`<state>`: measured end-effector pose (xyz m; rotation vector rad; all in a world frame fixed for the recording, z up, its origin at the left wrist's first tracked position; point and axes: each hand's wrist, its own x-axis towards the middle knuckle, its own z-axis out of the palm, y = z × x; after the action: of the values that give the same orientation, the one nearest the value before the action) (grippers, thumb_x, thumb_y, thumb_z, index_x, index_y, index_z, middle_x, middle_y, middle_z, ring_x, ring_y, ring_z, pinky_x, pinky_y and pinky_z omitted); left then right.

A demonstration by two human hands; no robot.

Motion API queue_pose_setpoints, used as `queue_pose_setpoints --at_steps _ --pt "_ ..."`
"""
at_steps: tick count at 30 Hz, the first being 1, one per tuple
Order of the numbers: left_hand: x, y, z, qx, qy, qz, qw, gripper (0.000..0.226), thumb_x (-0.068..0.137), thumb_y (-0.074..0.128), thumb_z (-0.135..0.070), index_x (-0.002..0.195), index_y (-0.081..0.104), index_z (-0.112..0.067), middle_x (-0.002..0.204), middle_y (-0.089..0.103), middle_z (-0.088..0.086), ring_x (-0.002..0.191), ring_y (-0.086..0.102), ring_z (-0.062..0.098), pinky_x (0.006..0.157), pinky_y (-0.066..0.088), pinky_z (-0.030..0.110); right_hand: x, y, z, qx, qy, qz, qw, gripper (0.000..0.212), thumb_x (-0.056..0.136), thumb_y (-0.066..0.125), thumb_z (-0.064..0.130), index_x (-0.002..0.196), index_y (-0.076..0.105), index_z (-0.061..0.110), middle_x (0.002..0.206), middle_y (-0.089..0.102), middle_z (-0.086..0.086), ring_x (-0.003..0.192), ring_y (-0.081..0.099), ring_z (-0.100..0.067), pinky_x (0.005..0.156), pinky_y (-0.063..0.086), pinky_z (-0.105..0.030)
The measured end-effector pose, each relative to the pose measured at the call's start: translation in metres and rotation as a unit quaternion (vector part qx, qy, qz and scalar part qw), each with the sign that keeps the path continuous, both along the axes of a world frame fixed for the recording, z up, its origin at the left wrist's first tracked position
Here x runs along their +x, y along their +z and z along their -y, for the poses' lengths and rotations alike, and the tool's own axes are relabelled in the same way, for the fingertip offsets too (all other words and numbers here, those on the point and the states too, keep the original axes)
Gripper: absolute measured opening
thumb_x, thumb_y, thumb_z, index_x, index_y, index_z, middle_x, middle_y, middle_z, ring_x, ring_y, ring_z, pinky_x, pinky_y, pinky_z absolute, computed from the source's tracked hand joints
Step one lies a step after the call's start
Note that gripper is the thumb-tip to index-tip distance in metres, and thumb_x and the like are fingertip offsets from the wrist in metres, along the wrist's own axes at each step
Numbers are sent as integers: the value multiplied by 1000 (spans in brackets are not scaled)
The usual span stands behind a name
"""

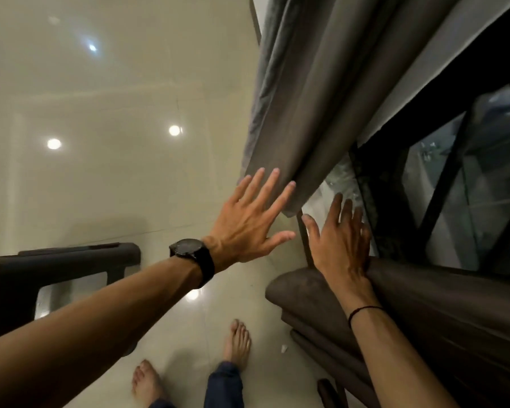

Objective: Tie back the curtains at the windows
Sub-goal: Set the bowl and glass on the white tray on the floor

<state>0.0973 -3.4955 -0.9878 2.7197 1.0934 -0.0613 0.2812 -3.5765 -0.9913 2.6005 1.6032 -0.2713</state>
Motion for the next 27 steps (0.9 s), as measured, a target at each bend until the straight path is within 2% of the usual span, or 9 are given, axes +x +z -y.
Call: queue_pose_setpoints --at_steps 2,5,7,9,13,16,21,24,27 --pt "19 -17 4 -13 -34 -3 999 91 96 7 -80 166 2 -22 172 13 21 157 17 44 125 25 58 19 -15 -1 -38 -24 -18 999 88 98 22 68 160 10 7 161 30 -25 147 32 -43 114 33 -57" --pt "37 -42 6 -14 -48 -18 999 90 98 10 -79 165 0 -21 169 20 24 152 30 47 122 34 57 36 -33 -8 -58 -27 -27 998 84 102 31 61 160 5 6 146 48 -27 130 52 -42 103 44 -51" --pt "46 -57 4 -14 -41 -21 999 90 99 14 -78 166 4 -19 167 26 25 148 38 47 116 40 54 47 -48 -14 -57 -19 -27 998 80 105 34 54 159 5 4 136 56 -27 121 58 -42 95 48 -49" --pt "52 -70 3 -15 -50 -19 998 88 100 16 -75 166 4 -17 168 24 25 149 37 46 116 42 53 54 -60 -21 -62 -20 -30 997 75 107 36 47 159 6 2 133 58 -28 118 59 -41 92 49 -48" --pt "57 -98 -3 -17 -85 -21 996 86 101 13 -71 165 -3 -16 172 9 20 157 20 42 122 35 54 67 -84 -37 -72 -59 -55 994 65 110 36 35 160 10 4 132 58 -26 120 59 -40 89 50 -46" --pt "57 -110 -5 -21 -79 -18 997 84 103 17 -69 166 0 -15 173 7 19 158 17 41 124 33 53 77 -101 -46 -61 -96 -73 991 54 109 38 31 155 26 4 133 56 -27 120 59 -42 89 51 -49" --pt "49 -119 -8 -6 -77 -10 997 83 105 25 -65 166 6 -13 172 11 20 158 17 40 126 29 51 91 -117 -51 -14 -115 -91 989 33 108 42 22 128 54 -1 121 62 -26 108 64 -42 80 57 -47" --pt "39 -119 -13 4 -68 -17 998 83 105 26 -65 166 6 -13 172 13 21 158 17 40 128 25 50 89 -116 -46 29 -132 -97 986 29 107 40 15 120 62 1 109 63 -19 93 64 -35 67 55 -38" --pt "25 -111 -15 1 -45 -23 999 84 105 27 -67 166 7 -13 172 14 21 158 16 40 129 21 51 70 -111 -37 23 -86 -51 995 26 103 40 5 110 64 0 99 65 -27 88 66 -44 68 58 -47"
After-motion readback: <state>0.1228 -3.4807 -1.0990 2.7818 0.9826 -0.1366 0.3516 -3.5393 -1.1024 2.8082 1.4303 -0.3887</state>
